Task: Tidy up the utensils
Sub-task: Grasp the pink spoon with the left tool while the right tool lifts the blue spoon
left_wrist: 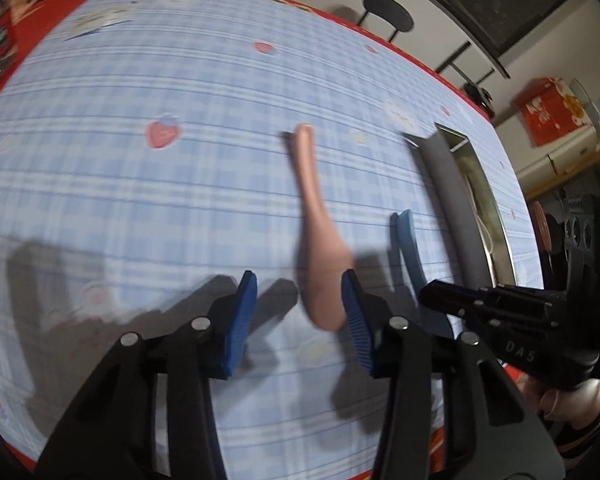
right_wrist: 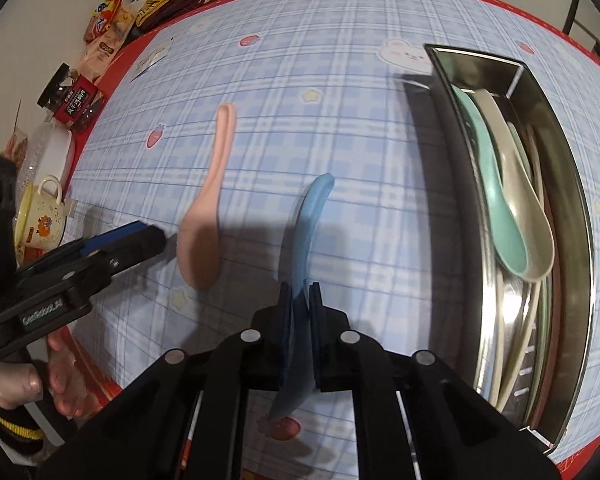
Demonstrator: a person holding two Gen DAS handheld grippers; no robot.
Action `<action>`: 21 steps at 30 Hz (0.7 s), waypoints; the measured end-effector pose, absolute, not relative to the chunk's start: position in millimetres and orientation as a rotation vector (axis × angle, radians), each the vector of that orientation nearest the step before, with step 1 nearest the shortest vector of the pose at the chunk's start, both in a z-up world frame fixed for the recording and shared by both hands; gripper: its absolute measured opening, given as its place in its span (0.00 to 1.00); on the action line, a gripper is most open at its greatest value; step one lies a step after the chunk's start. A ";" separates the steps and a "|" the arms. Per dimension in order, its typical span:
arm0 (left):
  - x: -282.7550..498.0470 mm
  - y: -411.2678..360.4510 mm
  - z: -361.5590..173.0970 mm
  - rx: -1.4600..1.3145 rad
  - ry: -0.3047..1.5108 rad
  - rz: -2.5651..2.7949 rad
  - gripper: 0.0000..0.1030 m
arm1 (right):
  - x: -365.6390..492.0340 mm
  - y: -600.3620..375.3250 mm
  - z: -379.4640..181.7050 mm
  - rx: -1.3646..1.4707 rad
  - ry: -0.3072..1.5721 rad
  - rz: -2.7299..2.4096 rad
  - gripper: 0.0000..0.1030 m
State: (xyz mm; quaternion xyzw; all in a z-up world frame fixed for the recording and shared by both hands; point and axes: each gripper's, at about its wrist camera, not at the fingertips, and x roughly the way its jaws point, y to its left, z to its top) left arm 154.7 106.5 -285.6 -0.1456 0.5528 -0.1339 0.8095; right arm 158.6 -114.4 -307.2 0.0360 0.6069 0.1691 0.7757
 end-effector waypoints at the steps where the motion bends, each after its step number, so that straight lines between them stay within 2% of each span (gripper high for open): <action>1: 156.4 103.5 -286.6 -0.310 1.185 -0.289 0.44 | 157.5 -117.0 -308.3 0.085 1.318 0.367 0.08; 14: 186.4 87.8 -297.6 -0.354 1.204 -0.288 0.41 | 152.0 -121.4 -315.2 0.089 1.326 0.416 0.07; 18: 191.9 91.3 -300.0 -0.424 1.207 -0.274 0.37 | 153.0 -121.6 -315.4 0.091 1.328 0.424 0.07; 21: 189.3 90.6 -303.6 -0.461 1.232 -0.296 0.27 | 152.0 -122.7 -315.2 0.090 1.327 0.426 0.07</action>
